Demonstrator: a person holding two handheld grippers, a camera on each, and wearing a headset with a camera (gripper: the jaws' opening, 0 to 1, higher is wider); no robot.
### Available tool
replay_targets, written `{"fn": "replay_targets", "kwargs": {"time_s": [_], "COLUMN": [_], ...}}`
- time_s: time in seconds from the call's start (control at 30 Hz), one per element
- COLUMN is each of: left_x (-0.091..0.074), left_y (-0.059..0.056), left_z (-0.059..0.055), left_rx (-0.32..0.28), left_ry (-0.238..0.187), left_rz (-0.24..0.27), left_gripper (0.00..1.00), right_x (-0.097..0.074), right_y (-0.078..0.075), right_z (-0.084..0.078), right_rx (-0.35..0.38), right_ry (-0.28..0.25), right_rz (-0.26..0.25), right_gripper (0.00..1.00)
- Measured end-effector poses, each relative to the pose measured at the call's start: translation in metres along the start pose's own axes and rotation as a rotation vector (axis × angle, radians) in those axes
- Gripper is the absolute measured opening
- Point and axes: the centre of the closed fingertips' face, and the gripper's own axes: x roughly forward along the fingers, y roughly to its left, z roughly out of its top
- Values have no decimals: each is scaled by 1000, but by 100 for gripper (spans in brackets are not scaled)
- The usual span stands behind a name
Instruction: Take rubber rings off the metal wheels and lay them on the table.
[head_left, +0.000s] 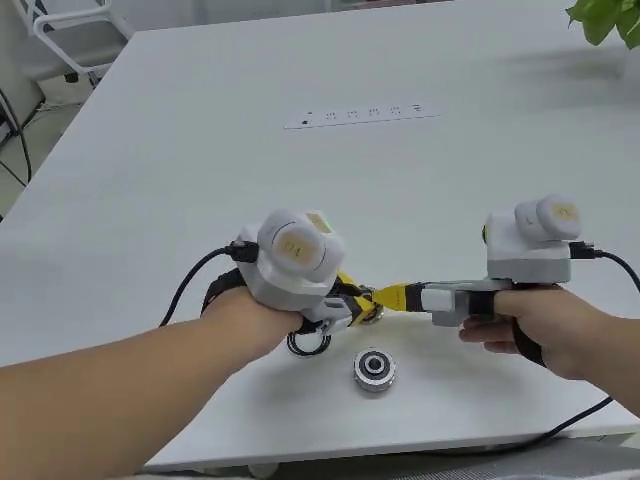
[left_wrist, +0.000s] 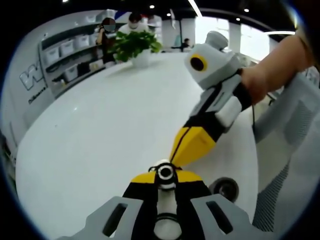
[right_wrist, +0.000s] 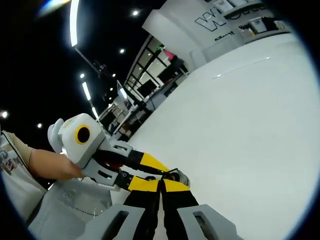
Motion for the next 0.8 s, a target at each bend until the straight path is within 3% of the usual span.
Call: {"fn": "replay_targets", "kwargs": {"time_s": [0.2,0.63,0.8], "left_x": [0,-1,-7], "left_y": [0,-1,-1], "left_z": [0,2,8], "left_rx": [0,-9,-19], "left_ry": [1,-1,-24], "left_rz": [3,-18,-22], "left_gripper": [13,18,20], "right_x": [0,-1,-2], "right_y": [-6,-7,-7], "right_z": [-1,2,5], "right_rx": [-44,-54,-56], "right_ry": [14,11,7], "right_rz": [-46,-56,-56], "right_gripper": [0,0,0]}}
